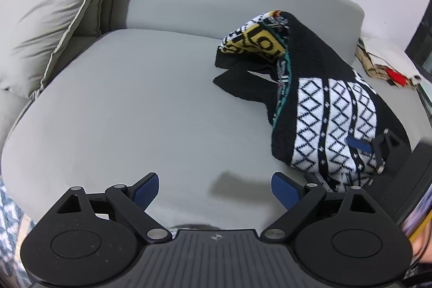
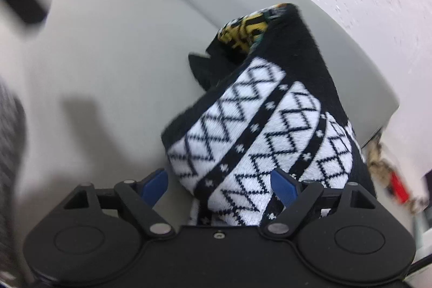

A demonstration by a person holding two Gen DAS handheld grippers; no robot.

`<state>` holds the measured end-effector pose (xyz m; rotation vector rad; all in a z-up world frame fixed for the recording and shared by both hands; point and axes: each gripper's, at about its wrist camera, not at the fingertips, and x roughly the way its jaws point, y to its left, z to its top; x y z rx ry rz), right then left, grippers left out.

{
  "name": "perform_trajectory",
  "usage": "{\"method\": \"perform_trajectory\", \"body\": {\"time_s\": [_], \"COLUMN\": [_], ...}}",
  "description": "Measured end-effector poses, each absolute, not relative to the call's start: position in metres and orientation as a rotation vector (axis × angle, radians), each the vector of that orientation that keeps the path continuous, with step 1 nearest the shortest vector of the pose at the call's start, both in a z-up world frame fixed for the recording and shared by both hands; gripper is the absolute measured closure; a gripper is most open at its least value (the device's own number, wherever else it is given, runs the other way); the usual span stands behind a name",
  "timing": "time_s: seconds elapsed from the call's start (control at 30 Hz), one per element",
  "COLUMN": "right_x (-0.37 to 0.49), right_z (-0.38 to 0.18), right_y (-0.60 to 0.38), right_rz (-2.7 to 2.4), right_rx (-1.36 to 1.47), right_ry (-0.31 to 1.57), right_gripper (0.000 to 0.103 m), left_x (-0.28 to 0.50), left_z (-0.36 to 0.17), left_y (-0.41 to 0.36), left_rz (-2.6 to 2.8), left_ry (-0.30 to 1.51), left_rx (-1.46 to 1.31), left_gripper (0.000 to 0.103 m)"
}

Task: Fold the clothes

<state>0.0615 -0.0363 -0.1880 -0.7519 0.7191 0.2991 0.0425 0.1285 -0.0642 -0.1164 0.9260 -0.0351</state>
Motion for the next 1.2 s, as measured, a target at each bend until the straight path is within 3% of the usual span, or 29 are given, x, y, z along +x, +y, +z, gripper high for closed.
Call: {"method": "perform_trajectory", "body": {"time_s": [0.27, 0.33, 0.37, 0.4, 0.53, 0.73, 0.8, 0.9, 1.07, 1.13, 1.17, 1.2], "right_x": [0.058, 0.068, 0.072, 0.077, 0.104, 0.113, 0.115, 0.102, 0.087, 0.069, 0.060, 0.055], "right_z": [-0.226, -0.223, -0.217, -0.207, -0.129, 0.013, 0.034, 0.020, -0.063, -0.081, -0.087, -0.091], "right_y": [-0.003, -0.005, -0.006, -0.009, -0.051, -0.178, -0.235, -0.316, -0.399, -0.406, -0.405, -0.403], "right_rz": [0.254, 0.248, 0.245, 0.239, 0.208, 0.002, -0.088, -0.271, -0.479, -0.491, -0.467, -0.428], "right_rx": [-1.062, -1.028, -0.987, -0.909, -0.400, 0.035, 0.183, 0.344, 0.405, 0.370, 0.352, 0.345], "right_ry": [0.540, 0.566, 0.581, 0.589, 0.627, 0.325, 0.334, 0.406, 0.669, 0.700, 0.710, 0.718], "right_gripper": [0.031, 0.064, 0.090, 0.091, 0.093, 0.094, 0.094, 0.094, 0.091, 0.079, 0.061, 0.054], "left_x": [0.044, 0.040, 0.038, 0.036, 0.031, 0.026, 0.026, 0.028, 0.037, 0.038, 0.037, 0.037], "left_z": [-0.070, -0.069, -0.067, -0.066, -0.059, -0.036, -0.030, -0.027, -0.040, -0.048, -0.052, -0.056], "left_y": [0.147, 0.150, 0.151, 0.151, 0.151, 0.133, 0.120, 0.099, 0.057, 0.040, 0.033, 0.026], "left_rz": [-0.006, 0.003, 0.006, 0.008, 0.020, -0.024, -0.061, -0.147, -0.245, -0.269, -0.282, -0.295], "left_ry": [0.933, 0.928, 0.925, 0.921, 0.907, 0.838, 0.820, 0.801, 0.844, 0.862, 0.874, 0.885], "left_rx": [-0.150, -0.146, -0.143, -0.140, -0.126, -0.101, -0.081, -0.064, -0.009, 0.020, 0.025, 0.030], "left_gripper": [0.013, 0.013, 0.013, 0.013, 0.013, 0.013, 0.013, 0.013, 0.013, 0.013, 0.013, 0.014]}}
